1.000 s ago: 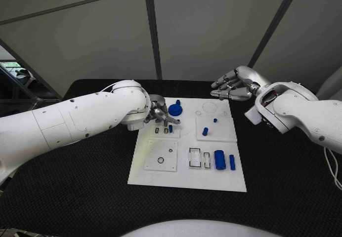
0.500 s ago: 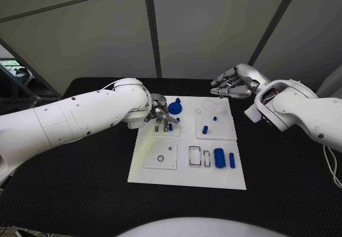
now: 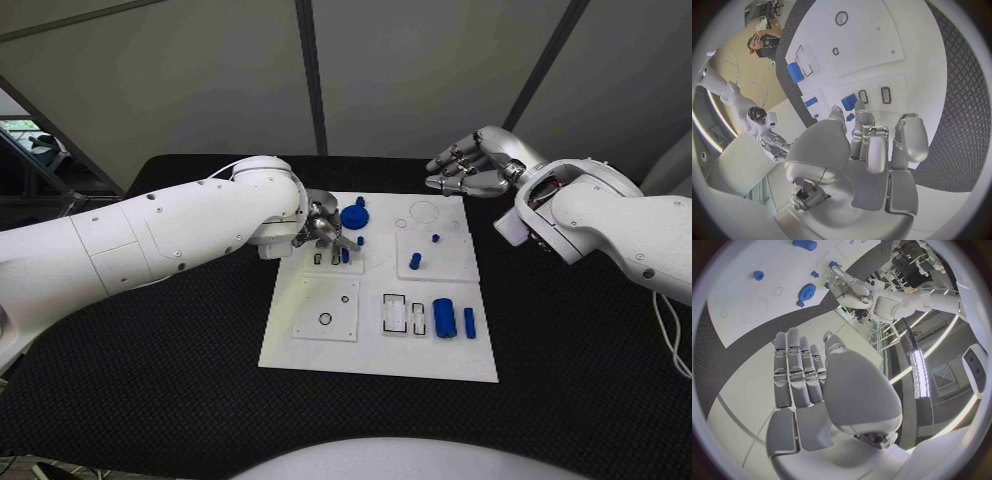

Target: Assemble the parts on the task board

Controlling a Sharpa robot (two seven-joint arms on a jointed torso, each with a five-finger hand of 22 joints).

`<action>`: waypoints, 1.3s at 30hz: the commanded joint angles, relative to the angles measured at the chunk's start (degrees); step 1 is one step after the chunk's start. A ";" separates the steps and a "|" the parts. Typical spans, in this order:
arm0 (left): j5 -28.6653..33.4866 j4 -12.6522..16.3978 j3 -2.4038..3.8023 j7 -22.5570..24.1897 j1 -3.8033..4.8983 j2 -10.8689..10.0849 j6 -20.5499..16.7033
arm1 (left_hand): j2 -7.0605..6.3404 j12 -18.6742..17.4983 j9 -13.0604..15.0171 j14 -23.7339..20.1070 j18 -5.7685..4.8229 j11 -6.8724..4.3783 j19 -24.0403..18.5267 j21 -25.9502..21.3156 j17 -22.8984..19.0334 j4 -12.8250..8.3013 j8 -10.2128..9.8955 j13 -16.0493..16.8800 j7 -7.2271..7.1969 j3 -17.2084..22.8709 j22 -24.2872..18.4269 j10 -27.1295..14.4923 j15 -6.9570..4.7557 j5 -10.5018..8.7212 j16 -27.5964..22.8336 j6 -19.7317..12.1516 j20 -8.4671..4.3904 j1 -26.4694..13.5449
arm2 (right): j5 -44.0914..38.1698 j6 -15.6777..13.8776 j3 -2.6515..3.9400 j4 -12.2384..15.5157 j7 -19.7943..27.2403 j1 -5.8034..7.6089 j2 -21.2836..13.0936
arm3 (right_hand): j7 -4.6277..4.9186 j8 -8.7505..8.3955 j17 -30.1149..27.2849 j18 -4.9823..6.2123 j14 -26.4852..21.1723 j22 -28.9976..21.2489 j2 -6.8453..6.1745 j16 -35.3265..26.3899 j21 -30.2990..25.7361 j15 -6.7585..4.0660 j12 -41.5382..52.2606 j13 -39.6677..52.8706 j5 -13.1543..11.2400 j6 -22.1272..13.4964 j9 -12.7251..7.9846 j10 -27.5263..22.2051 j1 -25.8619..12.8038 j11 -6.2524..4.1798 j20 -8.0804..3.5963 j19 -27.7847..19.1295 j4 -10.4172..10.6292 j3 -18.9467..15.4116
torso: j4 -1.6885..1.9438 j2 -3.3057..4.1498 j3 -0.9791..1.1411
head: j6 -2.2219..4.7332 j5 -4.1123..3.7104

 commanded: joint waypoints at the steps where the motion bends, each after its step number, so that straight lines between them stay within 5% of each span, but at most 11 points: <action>1: 0.59 0.14 0.02 -0.42 0.11 0.16 1.65 | -0.06 -0.31 0.09 4.97 0.44 0.04 0.40 0.33 12.47 -0.35 0.35 -0.06 -0.02 0.00 0.09 0.02 -0.35 -0.04 -0.31 -0.46 -0.19 0.73 | -0.22 -0.57 0.05 -0.02 0.66 0.12 0.11 | 0.29 0.16 -0.12 0.67 0.49 -0.12 0.17 -0.36 -0.43 0.09 -0.29 -0.14 0.50 -0.11 0.05 -0.32 -0.52 -0.01 0.09 0.53 0.04 -0.06 | 0.01 0.05 0.01 | -0.01 -0.11; 9: 0.74 -0.15 0.02 -0.35 0.11 0.38 1.74 | 0.33 -0.32 0.39 4.97 0.43 0.02 0.42 0.34 12.46 -0.63 0.54 -0.05 -0.03 0.36 0.20 0.05 -0.37 -0.03 -0.32 -0.63 -0.19 1.54 | -0.22 -0.41 0.05 -0.09 0.61 0.12 0.24 | 0.30 0.18 -0.20 0.67 0.53 -0.19 0.17 -0.46 -0.55 0.09 -0.30 -0.21 0.90 -0.12 0.05 -0.33 -0.49 -0.01 0.09 0.59 0.04 0.01 | -0.01 0.08 0.04 | 0.05 -0.15; 19: 1.17 -0.11 0.02 0.05 0.11 0.72 1.33 | 2.65 -0.55 1.18 4.95 0.46 -0.16 0.32 0.22 12.42 -2.08 0.85 -0.21 -0.21 3.21 0.28 -0.02 -0.50 0.01 -0.35 -1.29 -0.28 4.96 | -0.45 -0.20 0.05 -0.23 0.27 0.12 0.40 | 0.29 0.21 -0.24 0.67 0.56 -0.24 0.17 -0.52 -0.63 0.09 -0.30 -0.26 1.17 -0.11 0.05 -0.33 -0.46 -0.01 0.09 0.62 0.04 0.07 | -0.02 0.15 0.04 | -0.05 -0.17; 28: 3.69 0.13 0.02 0.48 0.11 0.29 0.37 | 4.18 -1.39 1.80 4.95 0.44 -0.82 0.36 0.21 12.45 -5.81 0.65 -0.50 -0.85 10.63 0.65 -0.33 -1.09 0.08 -0.34 -2.36 -0.82 11.09 | -0.95 -0.02 0.05 -0.49 -0.40 0.12 0.50 | 0.22 0.37 -0.32 0.67 0.64 -0.32 0.13 -0.59 -0.77 0.06 -0.27 -0.35 1.69 0.12 0.09 -0.25 -0.48 -0.07 0.07 0.71 0.07 0.15 | 0.07 0.09 0.01 | -0.19 -0.19; 33: 5.37 0.32 0.02 0.57 0.11 -0.25 0.21 | 2.88 -2.11 2.27 4.95 0.42 -0.83 0.37 0.21 12.45 -7.49 0.54 -0.73 -0.75 17.76 0.90 -0.31 -1.17 0.09 -0.35 -2.96 -1.02 12.76 | -1.54 -0.31 0.05 -0.64 -1.11 0.12 0.55 | 0.21 0.43 -0.42 0.66 0.61 -0.42 0.05 -0.68 -0.93 0.06 -0.27 -0.45 2.34 0.16 0.09 -0.23 -0.48 -0.08 0.06 0.77 0.09 0.25 | 0.08 0.05 -0.02 | -0.18 -0.20; 39: 5.94 0.79 0.02 1.03 0.10 -1.11 -1.19 | -3.56 -2.13 4.00 5.00 0.44 -0.66 0.45 0.20 12.56 -7.76 1.56 -0.65 -0.56 33.69 1.47 0.52 -0.76 0.09 -0.28 -3.15 -0.86 7.50 | -1.98 -0.65 0.04 -0.94 -1.95 0.12 0.61 | 0.18 0.50 -0.57 0.65 0.52 -0.55 -0.05 -0.77 -1.17 0.07 -0.26 -0.59 3.22 0.20 0.08 -0.19 -0.47 -0.09 0.07 0.80 0.12 0.42 | 0.10 0.08 -0.03 | -0.10 -0.16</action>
